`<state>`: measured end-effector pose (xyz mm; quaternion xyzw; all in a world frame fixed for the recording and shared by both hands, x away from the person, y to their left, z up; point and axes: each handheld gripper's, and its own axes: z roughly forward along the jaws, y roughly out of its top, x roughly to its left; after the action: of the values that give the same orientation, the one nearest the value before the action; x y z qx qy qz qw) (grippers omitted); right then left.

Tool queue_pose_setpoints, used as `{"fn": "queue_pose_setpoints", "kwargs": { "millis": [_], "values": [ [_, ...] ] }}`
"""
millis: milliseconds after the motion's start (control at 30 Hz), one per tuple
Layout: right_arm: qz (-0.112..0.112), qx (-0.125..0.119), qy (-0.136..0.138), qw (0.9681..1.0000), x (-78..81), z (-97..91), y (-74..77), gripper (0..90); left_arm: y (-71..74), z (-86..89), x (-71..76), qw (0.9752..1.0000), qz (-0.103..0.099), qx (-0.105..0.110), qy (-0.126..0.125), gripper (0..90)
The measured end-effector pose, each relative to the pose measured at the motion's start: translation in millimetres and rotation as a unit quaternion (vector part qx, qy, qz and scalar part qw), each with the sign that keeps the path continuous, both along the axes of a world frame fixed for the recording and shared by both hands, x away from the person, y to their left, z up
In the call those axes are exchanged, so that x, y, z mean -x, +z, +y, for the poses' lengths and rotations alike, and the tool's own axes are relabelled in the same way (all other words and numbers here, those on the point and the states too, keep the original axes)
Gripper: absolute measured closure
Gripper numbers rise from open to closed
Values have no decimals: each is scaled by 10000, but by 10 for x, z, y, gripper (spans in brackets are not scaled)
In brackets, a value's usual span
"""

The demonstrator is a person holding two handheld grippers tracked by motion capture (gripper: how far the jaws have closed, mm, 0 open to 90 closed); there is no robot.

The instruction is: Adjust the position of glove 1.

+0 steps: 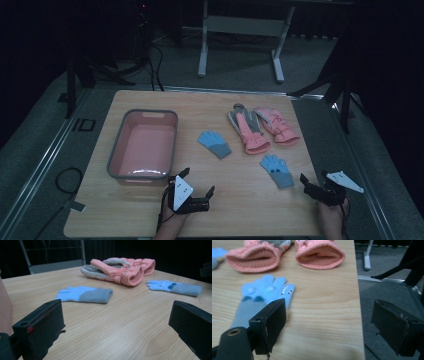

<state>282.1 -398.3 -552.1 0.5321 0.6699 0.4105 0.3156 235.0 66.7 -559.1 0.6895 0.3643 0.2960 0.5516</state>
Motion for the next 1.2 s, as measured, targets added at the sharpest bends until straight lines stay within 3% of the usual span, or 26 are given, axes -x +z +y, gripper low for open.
{"fn": "queue_pose_setpoints", "kwargs": {
  "millis": [267,367,467,567,733,833,1000,1200],
  "values": [
    [190,-219,32,9996,-26,-53,21,112,-3,7,11,10000,-45,56,-20,1],
    [296,-195,-57,9994,-24,-74,78,114,-3,5,8,10000,-32,50,-28,0],
    [508,-404,15,9979,-47,-102,177,131,-3,7,7,10000,-27,74,-28,0],
    [666,-464,49,9967,-70,-110,302,132,-3,6,9,10000,-33,75,-10,0],
    [582,-428,341,9968,-125,-39,520,124,-2,8,6,10000,-24,65,-53,1],
    [587,-473,356,9965,-186,32,639,123,-3,9,6,9999,-20,80,-65,0],
    [181,-136,470,9986,-229,218,784,112,-2,7,5,9999,-8,69,-97,1],
    [119,-91,859,9962,-336,455,924,132,-2,5,7,9999,-10,71,-90,1]
  ]
}}
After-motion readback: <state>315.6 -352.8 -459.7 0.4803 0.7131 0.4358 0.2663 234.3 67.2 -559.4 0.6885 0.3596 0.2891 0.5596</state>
